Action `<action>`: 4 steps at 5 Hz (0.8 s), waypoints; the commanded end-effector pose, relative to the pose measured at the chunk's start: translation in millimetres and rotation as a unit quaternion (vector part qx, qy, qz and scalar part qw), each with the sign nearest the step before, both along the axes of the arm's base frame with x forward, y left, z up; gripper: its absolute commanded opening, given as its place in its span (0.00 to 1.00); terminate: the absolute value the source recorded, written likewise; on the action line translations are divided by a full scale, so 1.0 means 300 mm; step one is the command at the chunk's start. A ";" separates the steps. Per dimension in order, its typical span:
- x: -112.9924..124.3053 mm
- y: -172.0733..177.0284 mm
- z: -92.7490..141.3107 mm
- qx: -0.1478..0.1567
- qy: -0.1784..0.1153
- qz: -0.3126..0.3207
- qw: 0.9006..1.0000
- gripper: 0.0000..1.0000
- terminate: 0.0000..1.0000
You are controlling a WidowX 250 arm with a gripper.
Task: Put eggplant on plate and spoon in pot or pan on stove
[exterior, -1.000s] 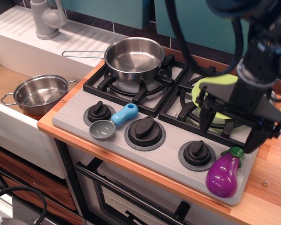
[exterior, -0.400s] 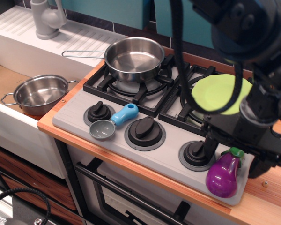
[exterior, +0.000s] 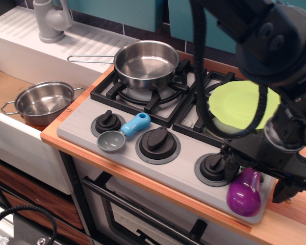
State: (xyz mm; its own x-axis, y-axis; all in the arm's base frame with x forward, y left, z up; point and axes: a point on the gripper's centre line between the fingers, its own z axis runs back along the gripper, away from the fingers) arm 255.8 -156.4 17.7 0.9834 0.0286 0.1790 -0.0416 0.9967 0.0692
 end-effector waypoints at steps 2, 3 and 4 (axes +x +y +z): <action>0.027 -0.031 0.009 -0.018 -0.022 0.004 1.000 1.00 0.00; 0.023 -0.034 0.002 -0.017 -0.018 0.009 1.000 1.00 0.00; 0.012 -0.034 0.020 -0.017 -0.010 0.011 1.000 0.00 0.00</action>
